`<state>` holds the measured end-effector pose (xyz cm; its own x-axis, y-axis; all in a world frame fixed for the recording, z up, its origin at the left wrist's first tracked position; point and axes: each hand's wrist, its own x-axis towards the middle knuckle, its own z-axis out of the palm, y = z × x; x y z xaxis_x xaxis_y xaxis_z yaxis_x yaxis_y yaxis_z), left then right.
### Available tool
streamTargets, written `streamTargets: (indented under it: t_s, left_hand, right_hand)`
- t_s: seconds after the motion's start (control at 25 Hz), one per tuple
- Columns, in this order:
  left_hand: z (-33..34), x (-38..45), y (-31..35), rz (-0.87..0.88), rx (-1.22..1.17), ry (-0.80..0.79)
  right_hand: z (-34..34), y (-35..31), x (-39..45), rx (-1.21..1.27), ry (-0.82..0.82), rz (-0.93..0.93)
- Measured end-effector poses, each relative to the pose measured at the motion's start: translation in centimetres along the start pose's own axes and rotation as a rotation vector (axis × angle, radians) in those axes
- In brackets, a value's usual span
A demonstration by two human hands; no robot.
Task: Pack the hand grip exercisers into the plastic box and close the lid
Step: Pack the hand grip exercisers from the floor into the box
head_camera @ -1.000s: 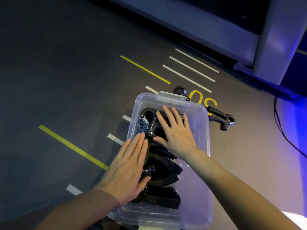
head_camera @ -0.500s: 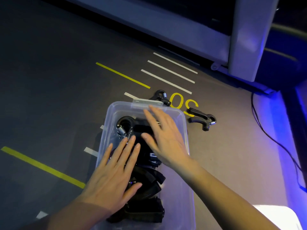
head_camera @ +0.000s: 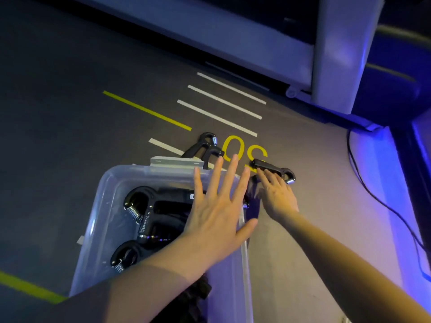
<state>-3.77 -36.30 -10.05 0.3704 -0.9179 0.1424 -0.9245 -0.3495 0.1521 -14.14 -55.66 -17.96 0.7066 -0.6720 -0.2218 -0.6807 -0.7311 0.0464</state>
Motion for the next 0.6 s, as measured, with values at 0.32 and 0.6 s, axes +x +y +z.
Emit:
streamTargets:
  t_s: [0.32, 0.6]
  left_hand:
    - [1.5, 0.5, -0.3, -0.004, 0.012, -0.031]
    - [1.3, 0.5, -0.6, 0.011, 0.004, -0.018]
  right_hand:
    - [1.9, 1.3, 4.4, -0.306, -0.068, 0.001]
    - [0.9, 1.9, 1.4, -0.348, -0.070, -0.189]
